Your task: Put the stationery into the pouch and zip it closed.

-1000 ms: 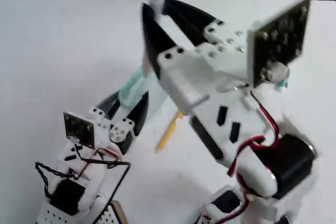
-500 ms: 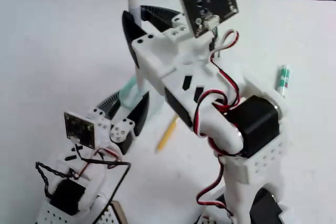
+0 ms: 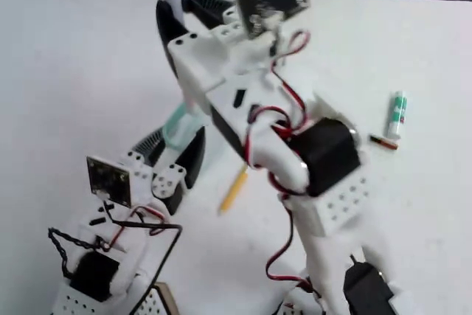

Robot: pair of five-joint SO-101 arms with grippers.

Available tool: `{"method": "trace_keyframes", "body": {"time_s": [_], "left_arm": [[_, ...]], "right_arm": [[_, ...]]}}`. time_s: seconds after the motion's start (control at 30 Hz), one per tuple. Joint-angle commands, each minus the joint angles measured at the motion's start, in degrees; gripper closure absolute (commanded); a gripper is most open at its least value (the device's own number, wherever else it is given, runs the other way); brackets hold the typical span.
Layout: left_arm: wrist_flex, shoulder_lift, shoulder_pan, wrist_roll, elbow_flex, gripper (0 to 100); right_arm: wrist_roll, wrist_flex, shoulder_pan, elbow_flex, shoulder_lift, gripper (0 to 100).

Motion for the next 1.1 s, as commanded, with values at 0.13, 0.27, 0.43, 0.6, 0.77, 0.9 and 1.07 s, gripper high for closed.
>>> {"method": "trace_keyframes", "body": {"time_s": [0.13,0.27,0.43,0.6,0.77,0.9,1.07], "left_arm": [[-0.8,0.1,-0.2,0.9,0.1,84],[-0.8,0.1,-0.2,0.9,0.2,84],[-0.8,0.1,-0.2,0.9,0.2,84],[-0.8,0.1,-0.2,0.9,0.2,84],[-0.6,0.1,-0.2,0.9,0.3,84],[-0.5,0.1,-0.2,0.9,0.3,84],[-0.4,0.1,-0.2,0.9,0.4,85]], "right_arm": [[-0.3,-1.0,0.3,8.3,-2.8,98.1],[-0.3,-1.5,0.0,13.8,-7.9,98.1],[1.1,-1.2,-1.2,21.4,-15.5,98.1],[13.2,-1.1,-5.2,29.5,-19.3,98.1],[17.4,1.7,-8.1,31.9,-19.3,95.8],[12.5,2.4,-6.1,31.9,-19.7,74.6],[11.1,4.2,-3.0,32.0,-19.7,66.1]]}}
